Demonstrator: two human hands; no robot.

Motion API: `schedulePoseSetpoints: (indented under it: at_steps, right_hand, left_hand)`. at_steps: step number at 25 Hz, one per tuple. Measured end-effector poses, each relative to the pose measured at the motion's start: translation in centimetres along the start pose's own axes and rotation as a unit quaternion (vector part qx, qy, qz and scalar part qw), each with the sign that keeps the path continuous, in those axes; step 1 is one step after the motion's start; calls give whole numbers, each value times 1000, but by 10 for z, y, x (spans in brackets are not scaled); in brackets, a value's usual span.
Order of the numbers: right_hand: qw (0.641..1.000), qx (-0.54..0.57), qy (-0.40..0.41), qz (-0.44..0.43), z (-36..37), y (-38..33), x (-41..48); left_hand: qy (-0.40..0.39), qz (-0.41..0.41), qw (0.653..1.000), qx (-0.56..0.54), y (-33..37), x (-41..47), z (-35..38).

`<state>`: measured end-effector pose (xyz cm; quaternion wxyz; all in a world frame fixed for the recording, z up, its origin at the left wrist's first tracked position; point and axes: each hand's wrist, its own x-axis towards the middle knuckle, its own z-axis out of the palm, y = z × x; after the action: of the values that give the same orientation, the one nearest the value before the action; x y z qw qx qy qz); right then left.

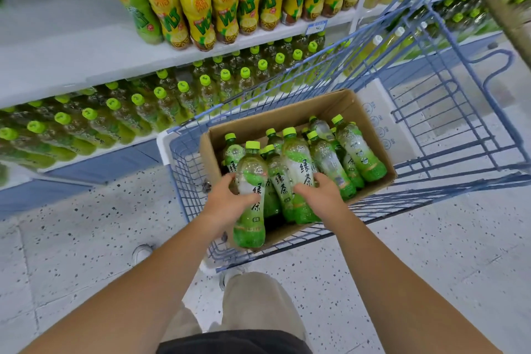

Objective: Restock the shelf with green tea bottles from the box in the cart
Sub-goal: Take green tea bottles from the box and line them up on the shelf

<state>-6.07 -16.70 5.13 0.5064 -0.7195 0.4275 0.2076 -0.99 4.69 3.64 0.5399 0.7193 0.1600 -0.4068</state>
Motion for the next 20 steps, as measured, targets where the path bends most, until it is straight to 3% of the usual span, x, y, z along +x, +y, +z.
schedulePoseSetpoints:
  at_steps: [6,20]
  right_hand:
    - [997,9,-31,-65,62,-42,-66]
    - [979,-3,-53,-199,260,-202,-143]
  left_hand:
    - [0,12,995,-101,6,-49,-79]
    - [66,135,972,-179,38,-91,-325]
